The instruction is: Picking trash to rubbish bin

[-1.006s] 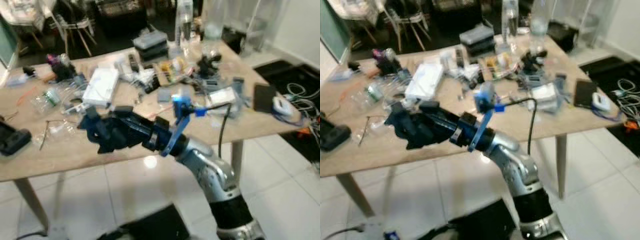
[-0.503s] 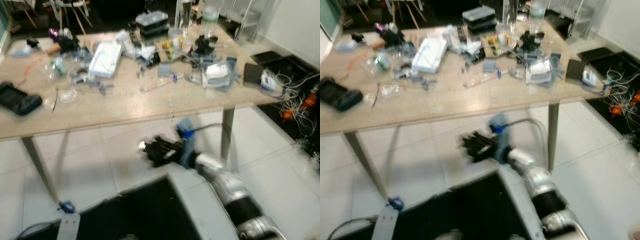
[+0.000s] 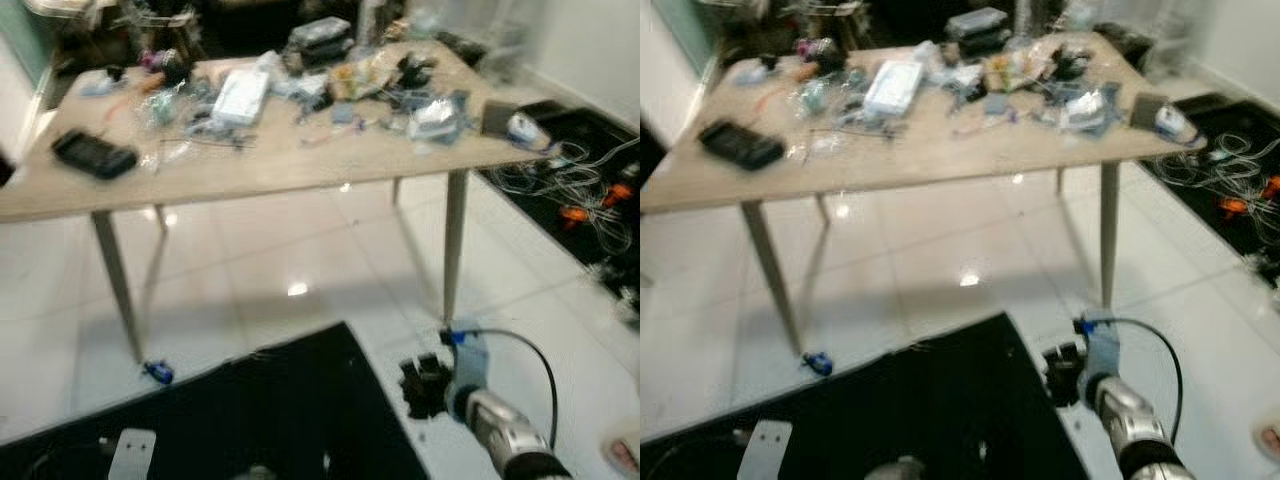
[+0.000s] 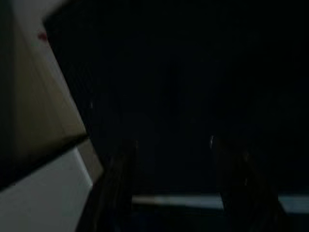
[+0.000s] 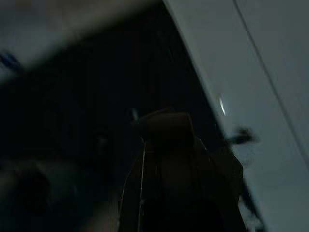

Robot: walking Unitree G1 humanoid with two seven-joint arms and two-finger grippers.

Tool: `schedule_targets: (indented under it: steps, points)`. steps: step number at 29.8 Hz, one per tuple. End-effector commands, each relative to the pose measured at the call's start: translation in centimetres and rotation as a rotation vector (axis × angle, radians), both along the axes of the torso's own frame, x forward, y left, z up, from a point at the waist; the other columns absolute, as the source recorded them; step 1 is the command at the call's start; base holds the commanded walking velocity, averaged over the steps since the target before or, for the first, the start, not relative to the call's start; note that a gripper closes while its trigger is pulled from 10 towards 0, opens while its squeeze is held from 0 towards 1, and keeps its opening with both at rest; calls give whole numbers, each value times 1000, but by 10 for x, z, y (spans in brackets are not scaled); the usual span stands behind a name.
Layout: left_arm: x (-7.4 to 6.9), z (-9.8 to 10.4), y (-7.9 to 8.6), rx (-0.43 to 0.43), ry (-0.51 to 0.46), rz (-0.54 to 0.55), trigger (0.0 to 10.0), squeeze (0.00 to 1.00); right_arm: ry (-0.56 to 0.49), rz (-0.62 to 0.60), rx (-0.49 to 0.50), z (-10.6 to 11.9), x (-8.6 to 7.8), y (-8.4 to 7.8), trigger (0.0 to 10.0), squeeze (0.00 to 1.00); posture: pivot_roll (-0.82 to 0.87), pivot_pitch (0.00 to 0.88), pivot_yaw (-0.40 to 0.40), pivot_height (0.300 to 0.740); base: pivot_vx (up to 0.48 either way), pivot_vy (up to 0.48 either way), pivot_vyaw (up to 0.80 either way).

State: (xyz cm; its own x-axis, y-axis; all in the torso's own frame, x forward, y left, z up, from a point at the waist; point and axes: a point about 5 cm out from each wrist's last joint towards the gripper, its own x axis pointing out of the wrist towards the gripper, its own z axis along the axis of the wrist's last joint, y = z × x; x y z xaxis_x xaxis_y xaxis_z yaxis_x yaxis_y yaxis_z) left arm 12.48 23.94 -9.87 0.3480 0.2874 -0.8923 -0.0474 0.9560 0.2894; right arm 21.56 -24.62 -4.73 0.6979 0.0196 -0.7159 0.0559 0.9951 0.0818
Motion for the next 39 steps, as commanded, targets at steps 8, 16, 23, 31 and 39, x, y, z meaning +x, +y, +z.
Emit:
schedule_targets:
  steps: [8, 16, 23, 31, 39]
  points:
    - [4, 2, 1, 7, -2, -45, 10000, 0, 334, -121, 9, -53, -93, 19, 10000, 0, -10, 86, 61, 740, -372, 0, 0]
    - [8, 2, -1, 2, -2, -104, 10000, 0, 346, -111, -29, -50, -79, 18, 10000, 0, -11, 85, 67, 740, -81, 0, 0]
    - [9, 2, -5, -12, -6, -105, 10000, 0, 349, -137, -58, -48, -83, 5, 10000, 0, -2, 84, 61, 740, 0, 0, 0]
    - [4, 0, -7, -18, 10, -118, 10000, 0, 373, -130, -94, -47, -88, -4, 10000, 0, -2, 84, 61, 740, 0, 0, -536]
    - [5, 0, -7, -20, 7, -124, 10000, 0, 371, -79, -128, -44, -68, 9, 10000, 0, 4, 90, 57, 740, 0, 0, -736]
